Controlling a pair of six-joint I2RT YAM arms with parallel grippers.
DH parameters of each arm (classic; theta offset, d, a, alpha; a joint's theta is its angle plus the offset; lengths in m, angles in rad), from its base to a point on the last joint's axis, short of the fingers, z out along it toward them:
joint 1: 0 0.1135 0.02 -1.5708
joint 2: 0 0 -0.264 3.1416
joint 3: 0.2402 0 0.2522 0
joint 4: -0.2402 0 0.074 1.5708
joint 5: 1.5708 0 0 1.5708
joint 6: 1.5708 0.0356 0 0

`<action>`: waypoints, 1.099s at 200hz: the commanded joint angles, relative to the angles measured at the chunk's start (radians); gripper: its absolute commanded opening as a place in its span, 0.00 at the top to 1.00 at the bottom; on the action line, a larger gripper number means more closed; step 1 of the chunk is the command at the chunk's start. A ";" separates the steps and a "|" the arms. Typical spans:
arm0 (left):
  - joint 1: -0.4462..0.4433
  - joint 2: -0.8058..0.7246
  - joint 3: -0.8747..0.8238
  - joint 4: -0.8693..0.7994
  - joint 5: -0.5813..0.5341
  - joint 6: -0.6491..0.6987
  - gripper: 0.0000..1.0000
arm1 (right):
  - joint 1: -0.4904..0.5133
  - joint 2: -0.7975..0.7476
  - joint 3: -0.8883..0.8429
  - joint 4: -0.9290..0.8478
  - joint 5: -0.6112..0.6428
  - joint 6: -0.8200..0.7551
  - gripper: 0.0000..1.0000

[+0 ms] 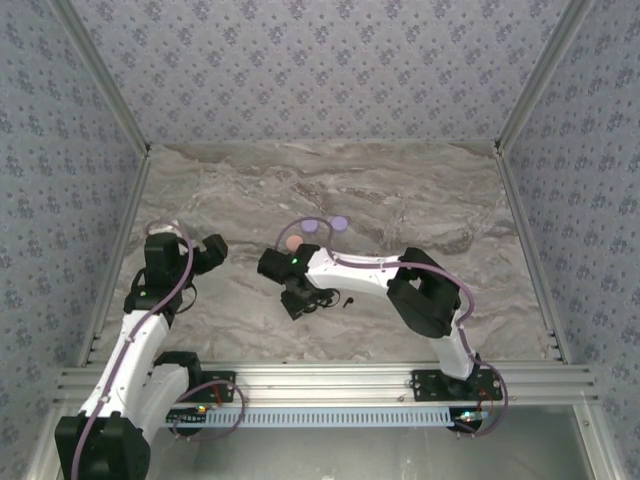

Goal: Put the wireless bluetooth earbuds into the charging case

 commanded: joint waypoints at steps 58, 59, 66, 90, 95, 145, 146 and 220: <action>0.008 -0.014 0.016 -0.015 0.013 0.013 0.01 | -0.037 0.031 -0.026 0.026 -0.060 -0.012 0.38; 0.008 -0.015 0.015 -0.016 0.014 0.013 0.01 | -0.037 0.031 -0.026 0.026 -0.060 -0.013 0.38; 0.008 -0.014 0.014 -0.015 0.013 0.013 0.01 | -0.037 0.034 -0.028 0.028 -0.063 -0.014 0.38; 0.008 -0.014 0.014 -0.016 0.013 0.012 0.01 | -0.037 0.049 -0.032 0.027 -0.071 -0.019 0.39; 0.008 -0.015 0.015 -0.015 0.014 0.011 0.01 | -0.037 0.052 -0.031 0.027 -0.071 -0.019 0.39; 0.008 -0.014 0.014 -0.015 0.022 0.009 0.01 | -0.030 0.039 -0.036 0.034 -0.046 -0.026 0.45; 0.008 -0.014 0.014 -0.014 0.024 0.009 0.01 | -0.030 0.037 -0.037 0.035 -0.044 -0.027 0.45; 0.007 0.019 0.079 0.057 0.369 -0.022 0.03 | -0.035 -0.297 -0.093 0.087 0.184 -0.192 0.51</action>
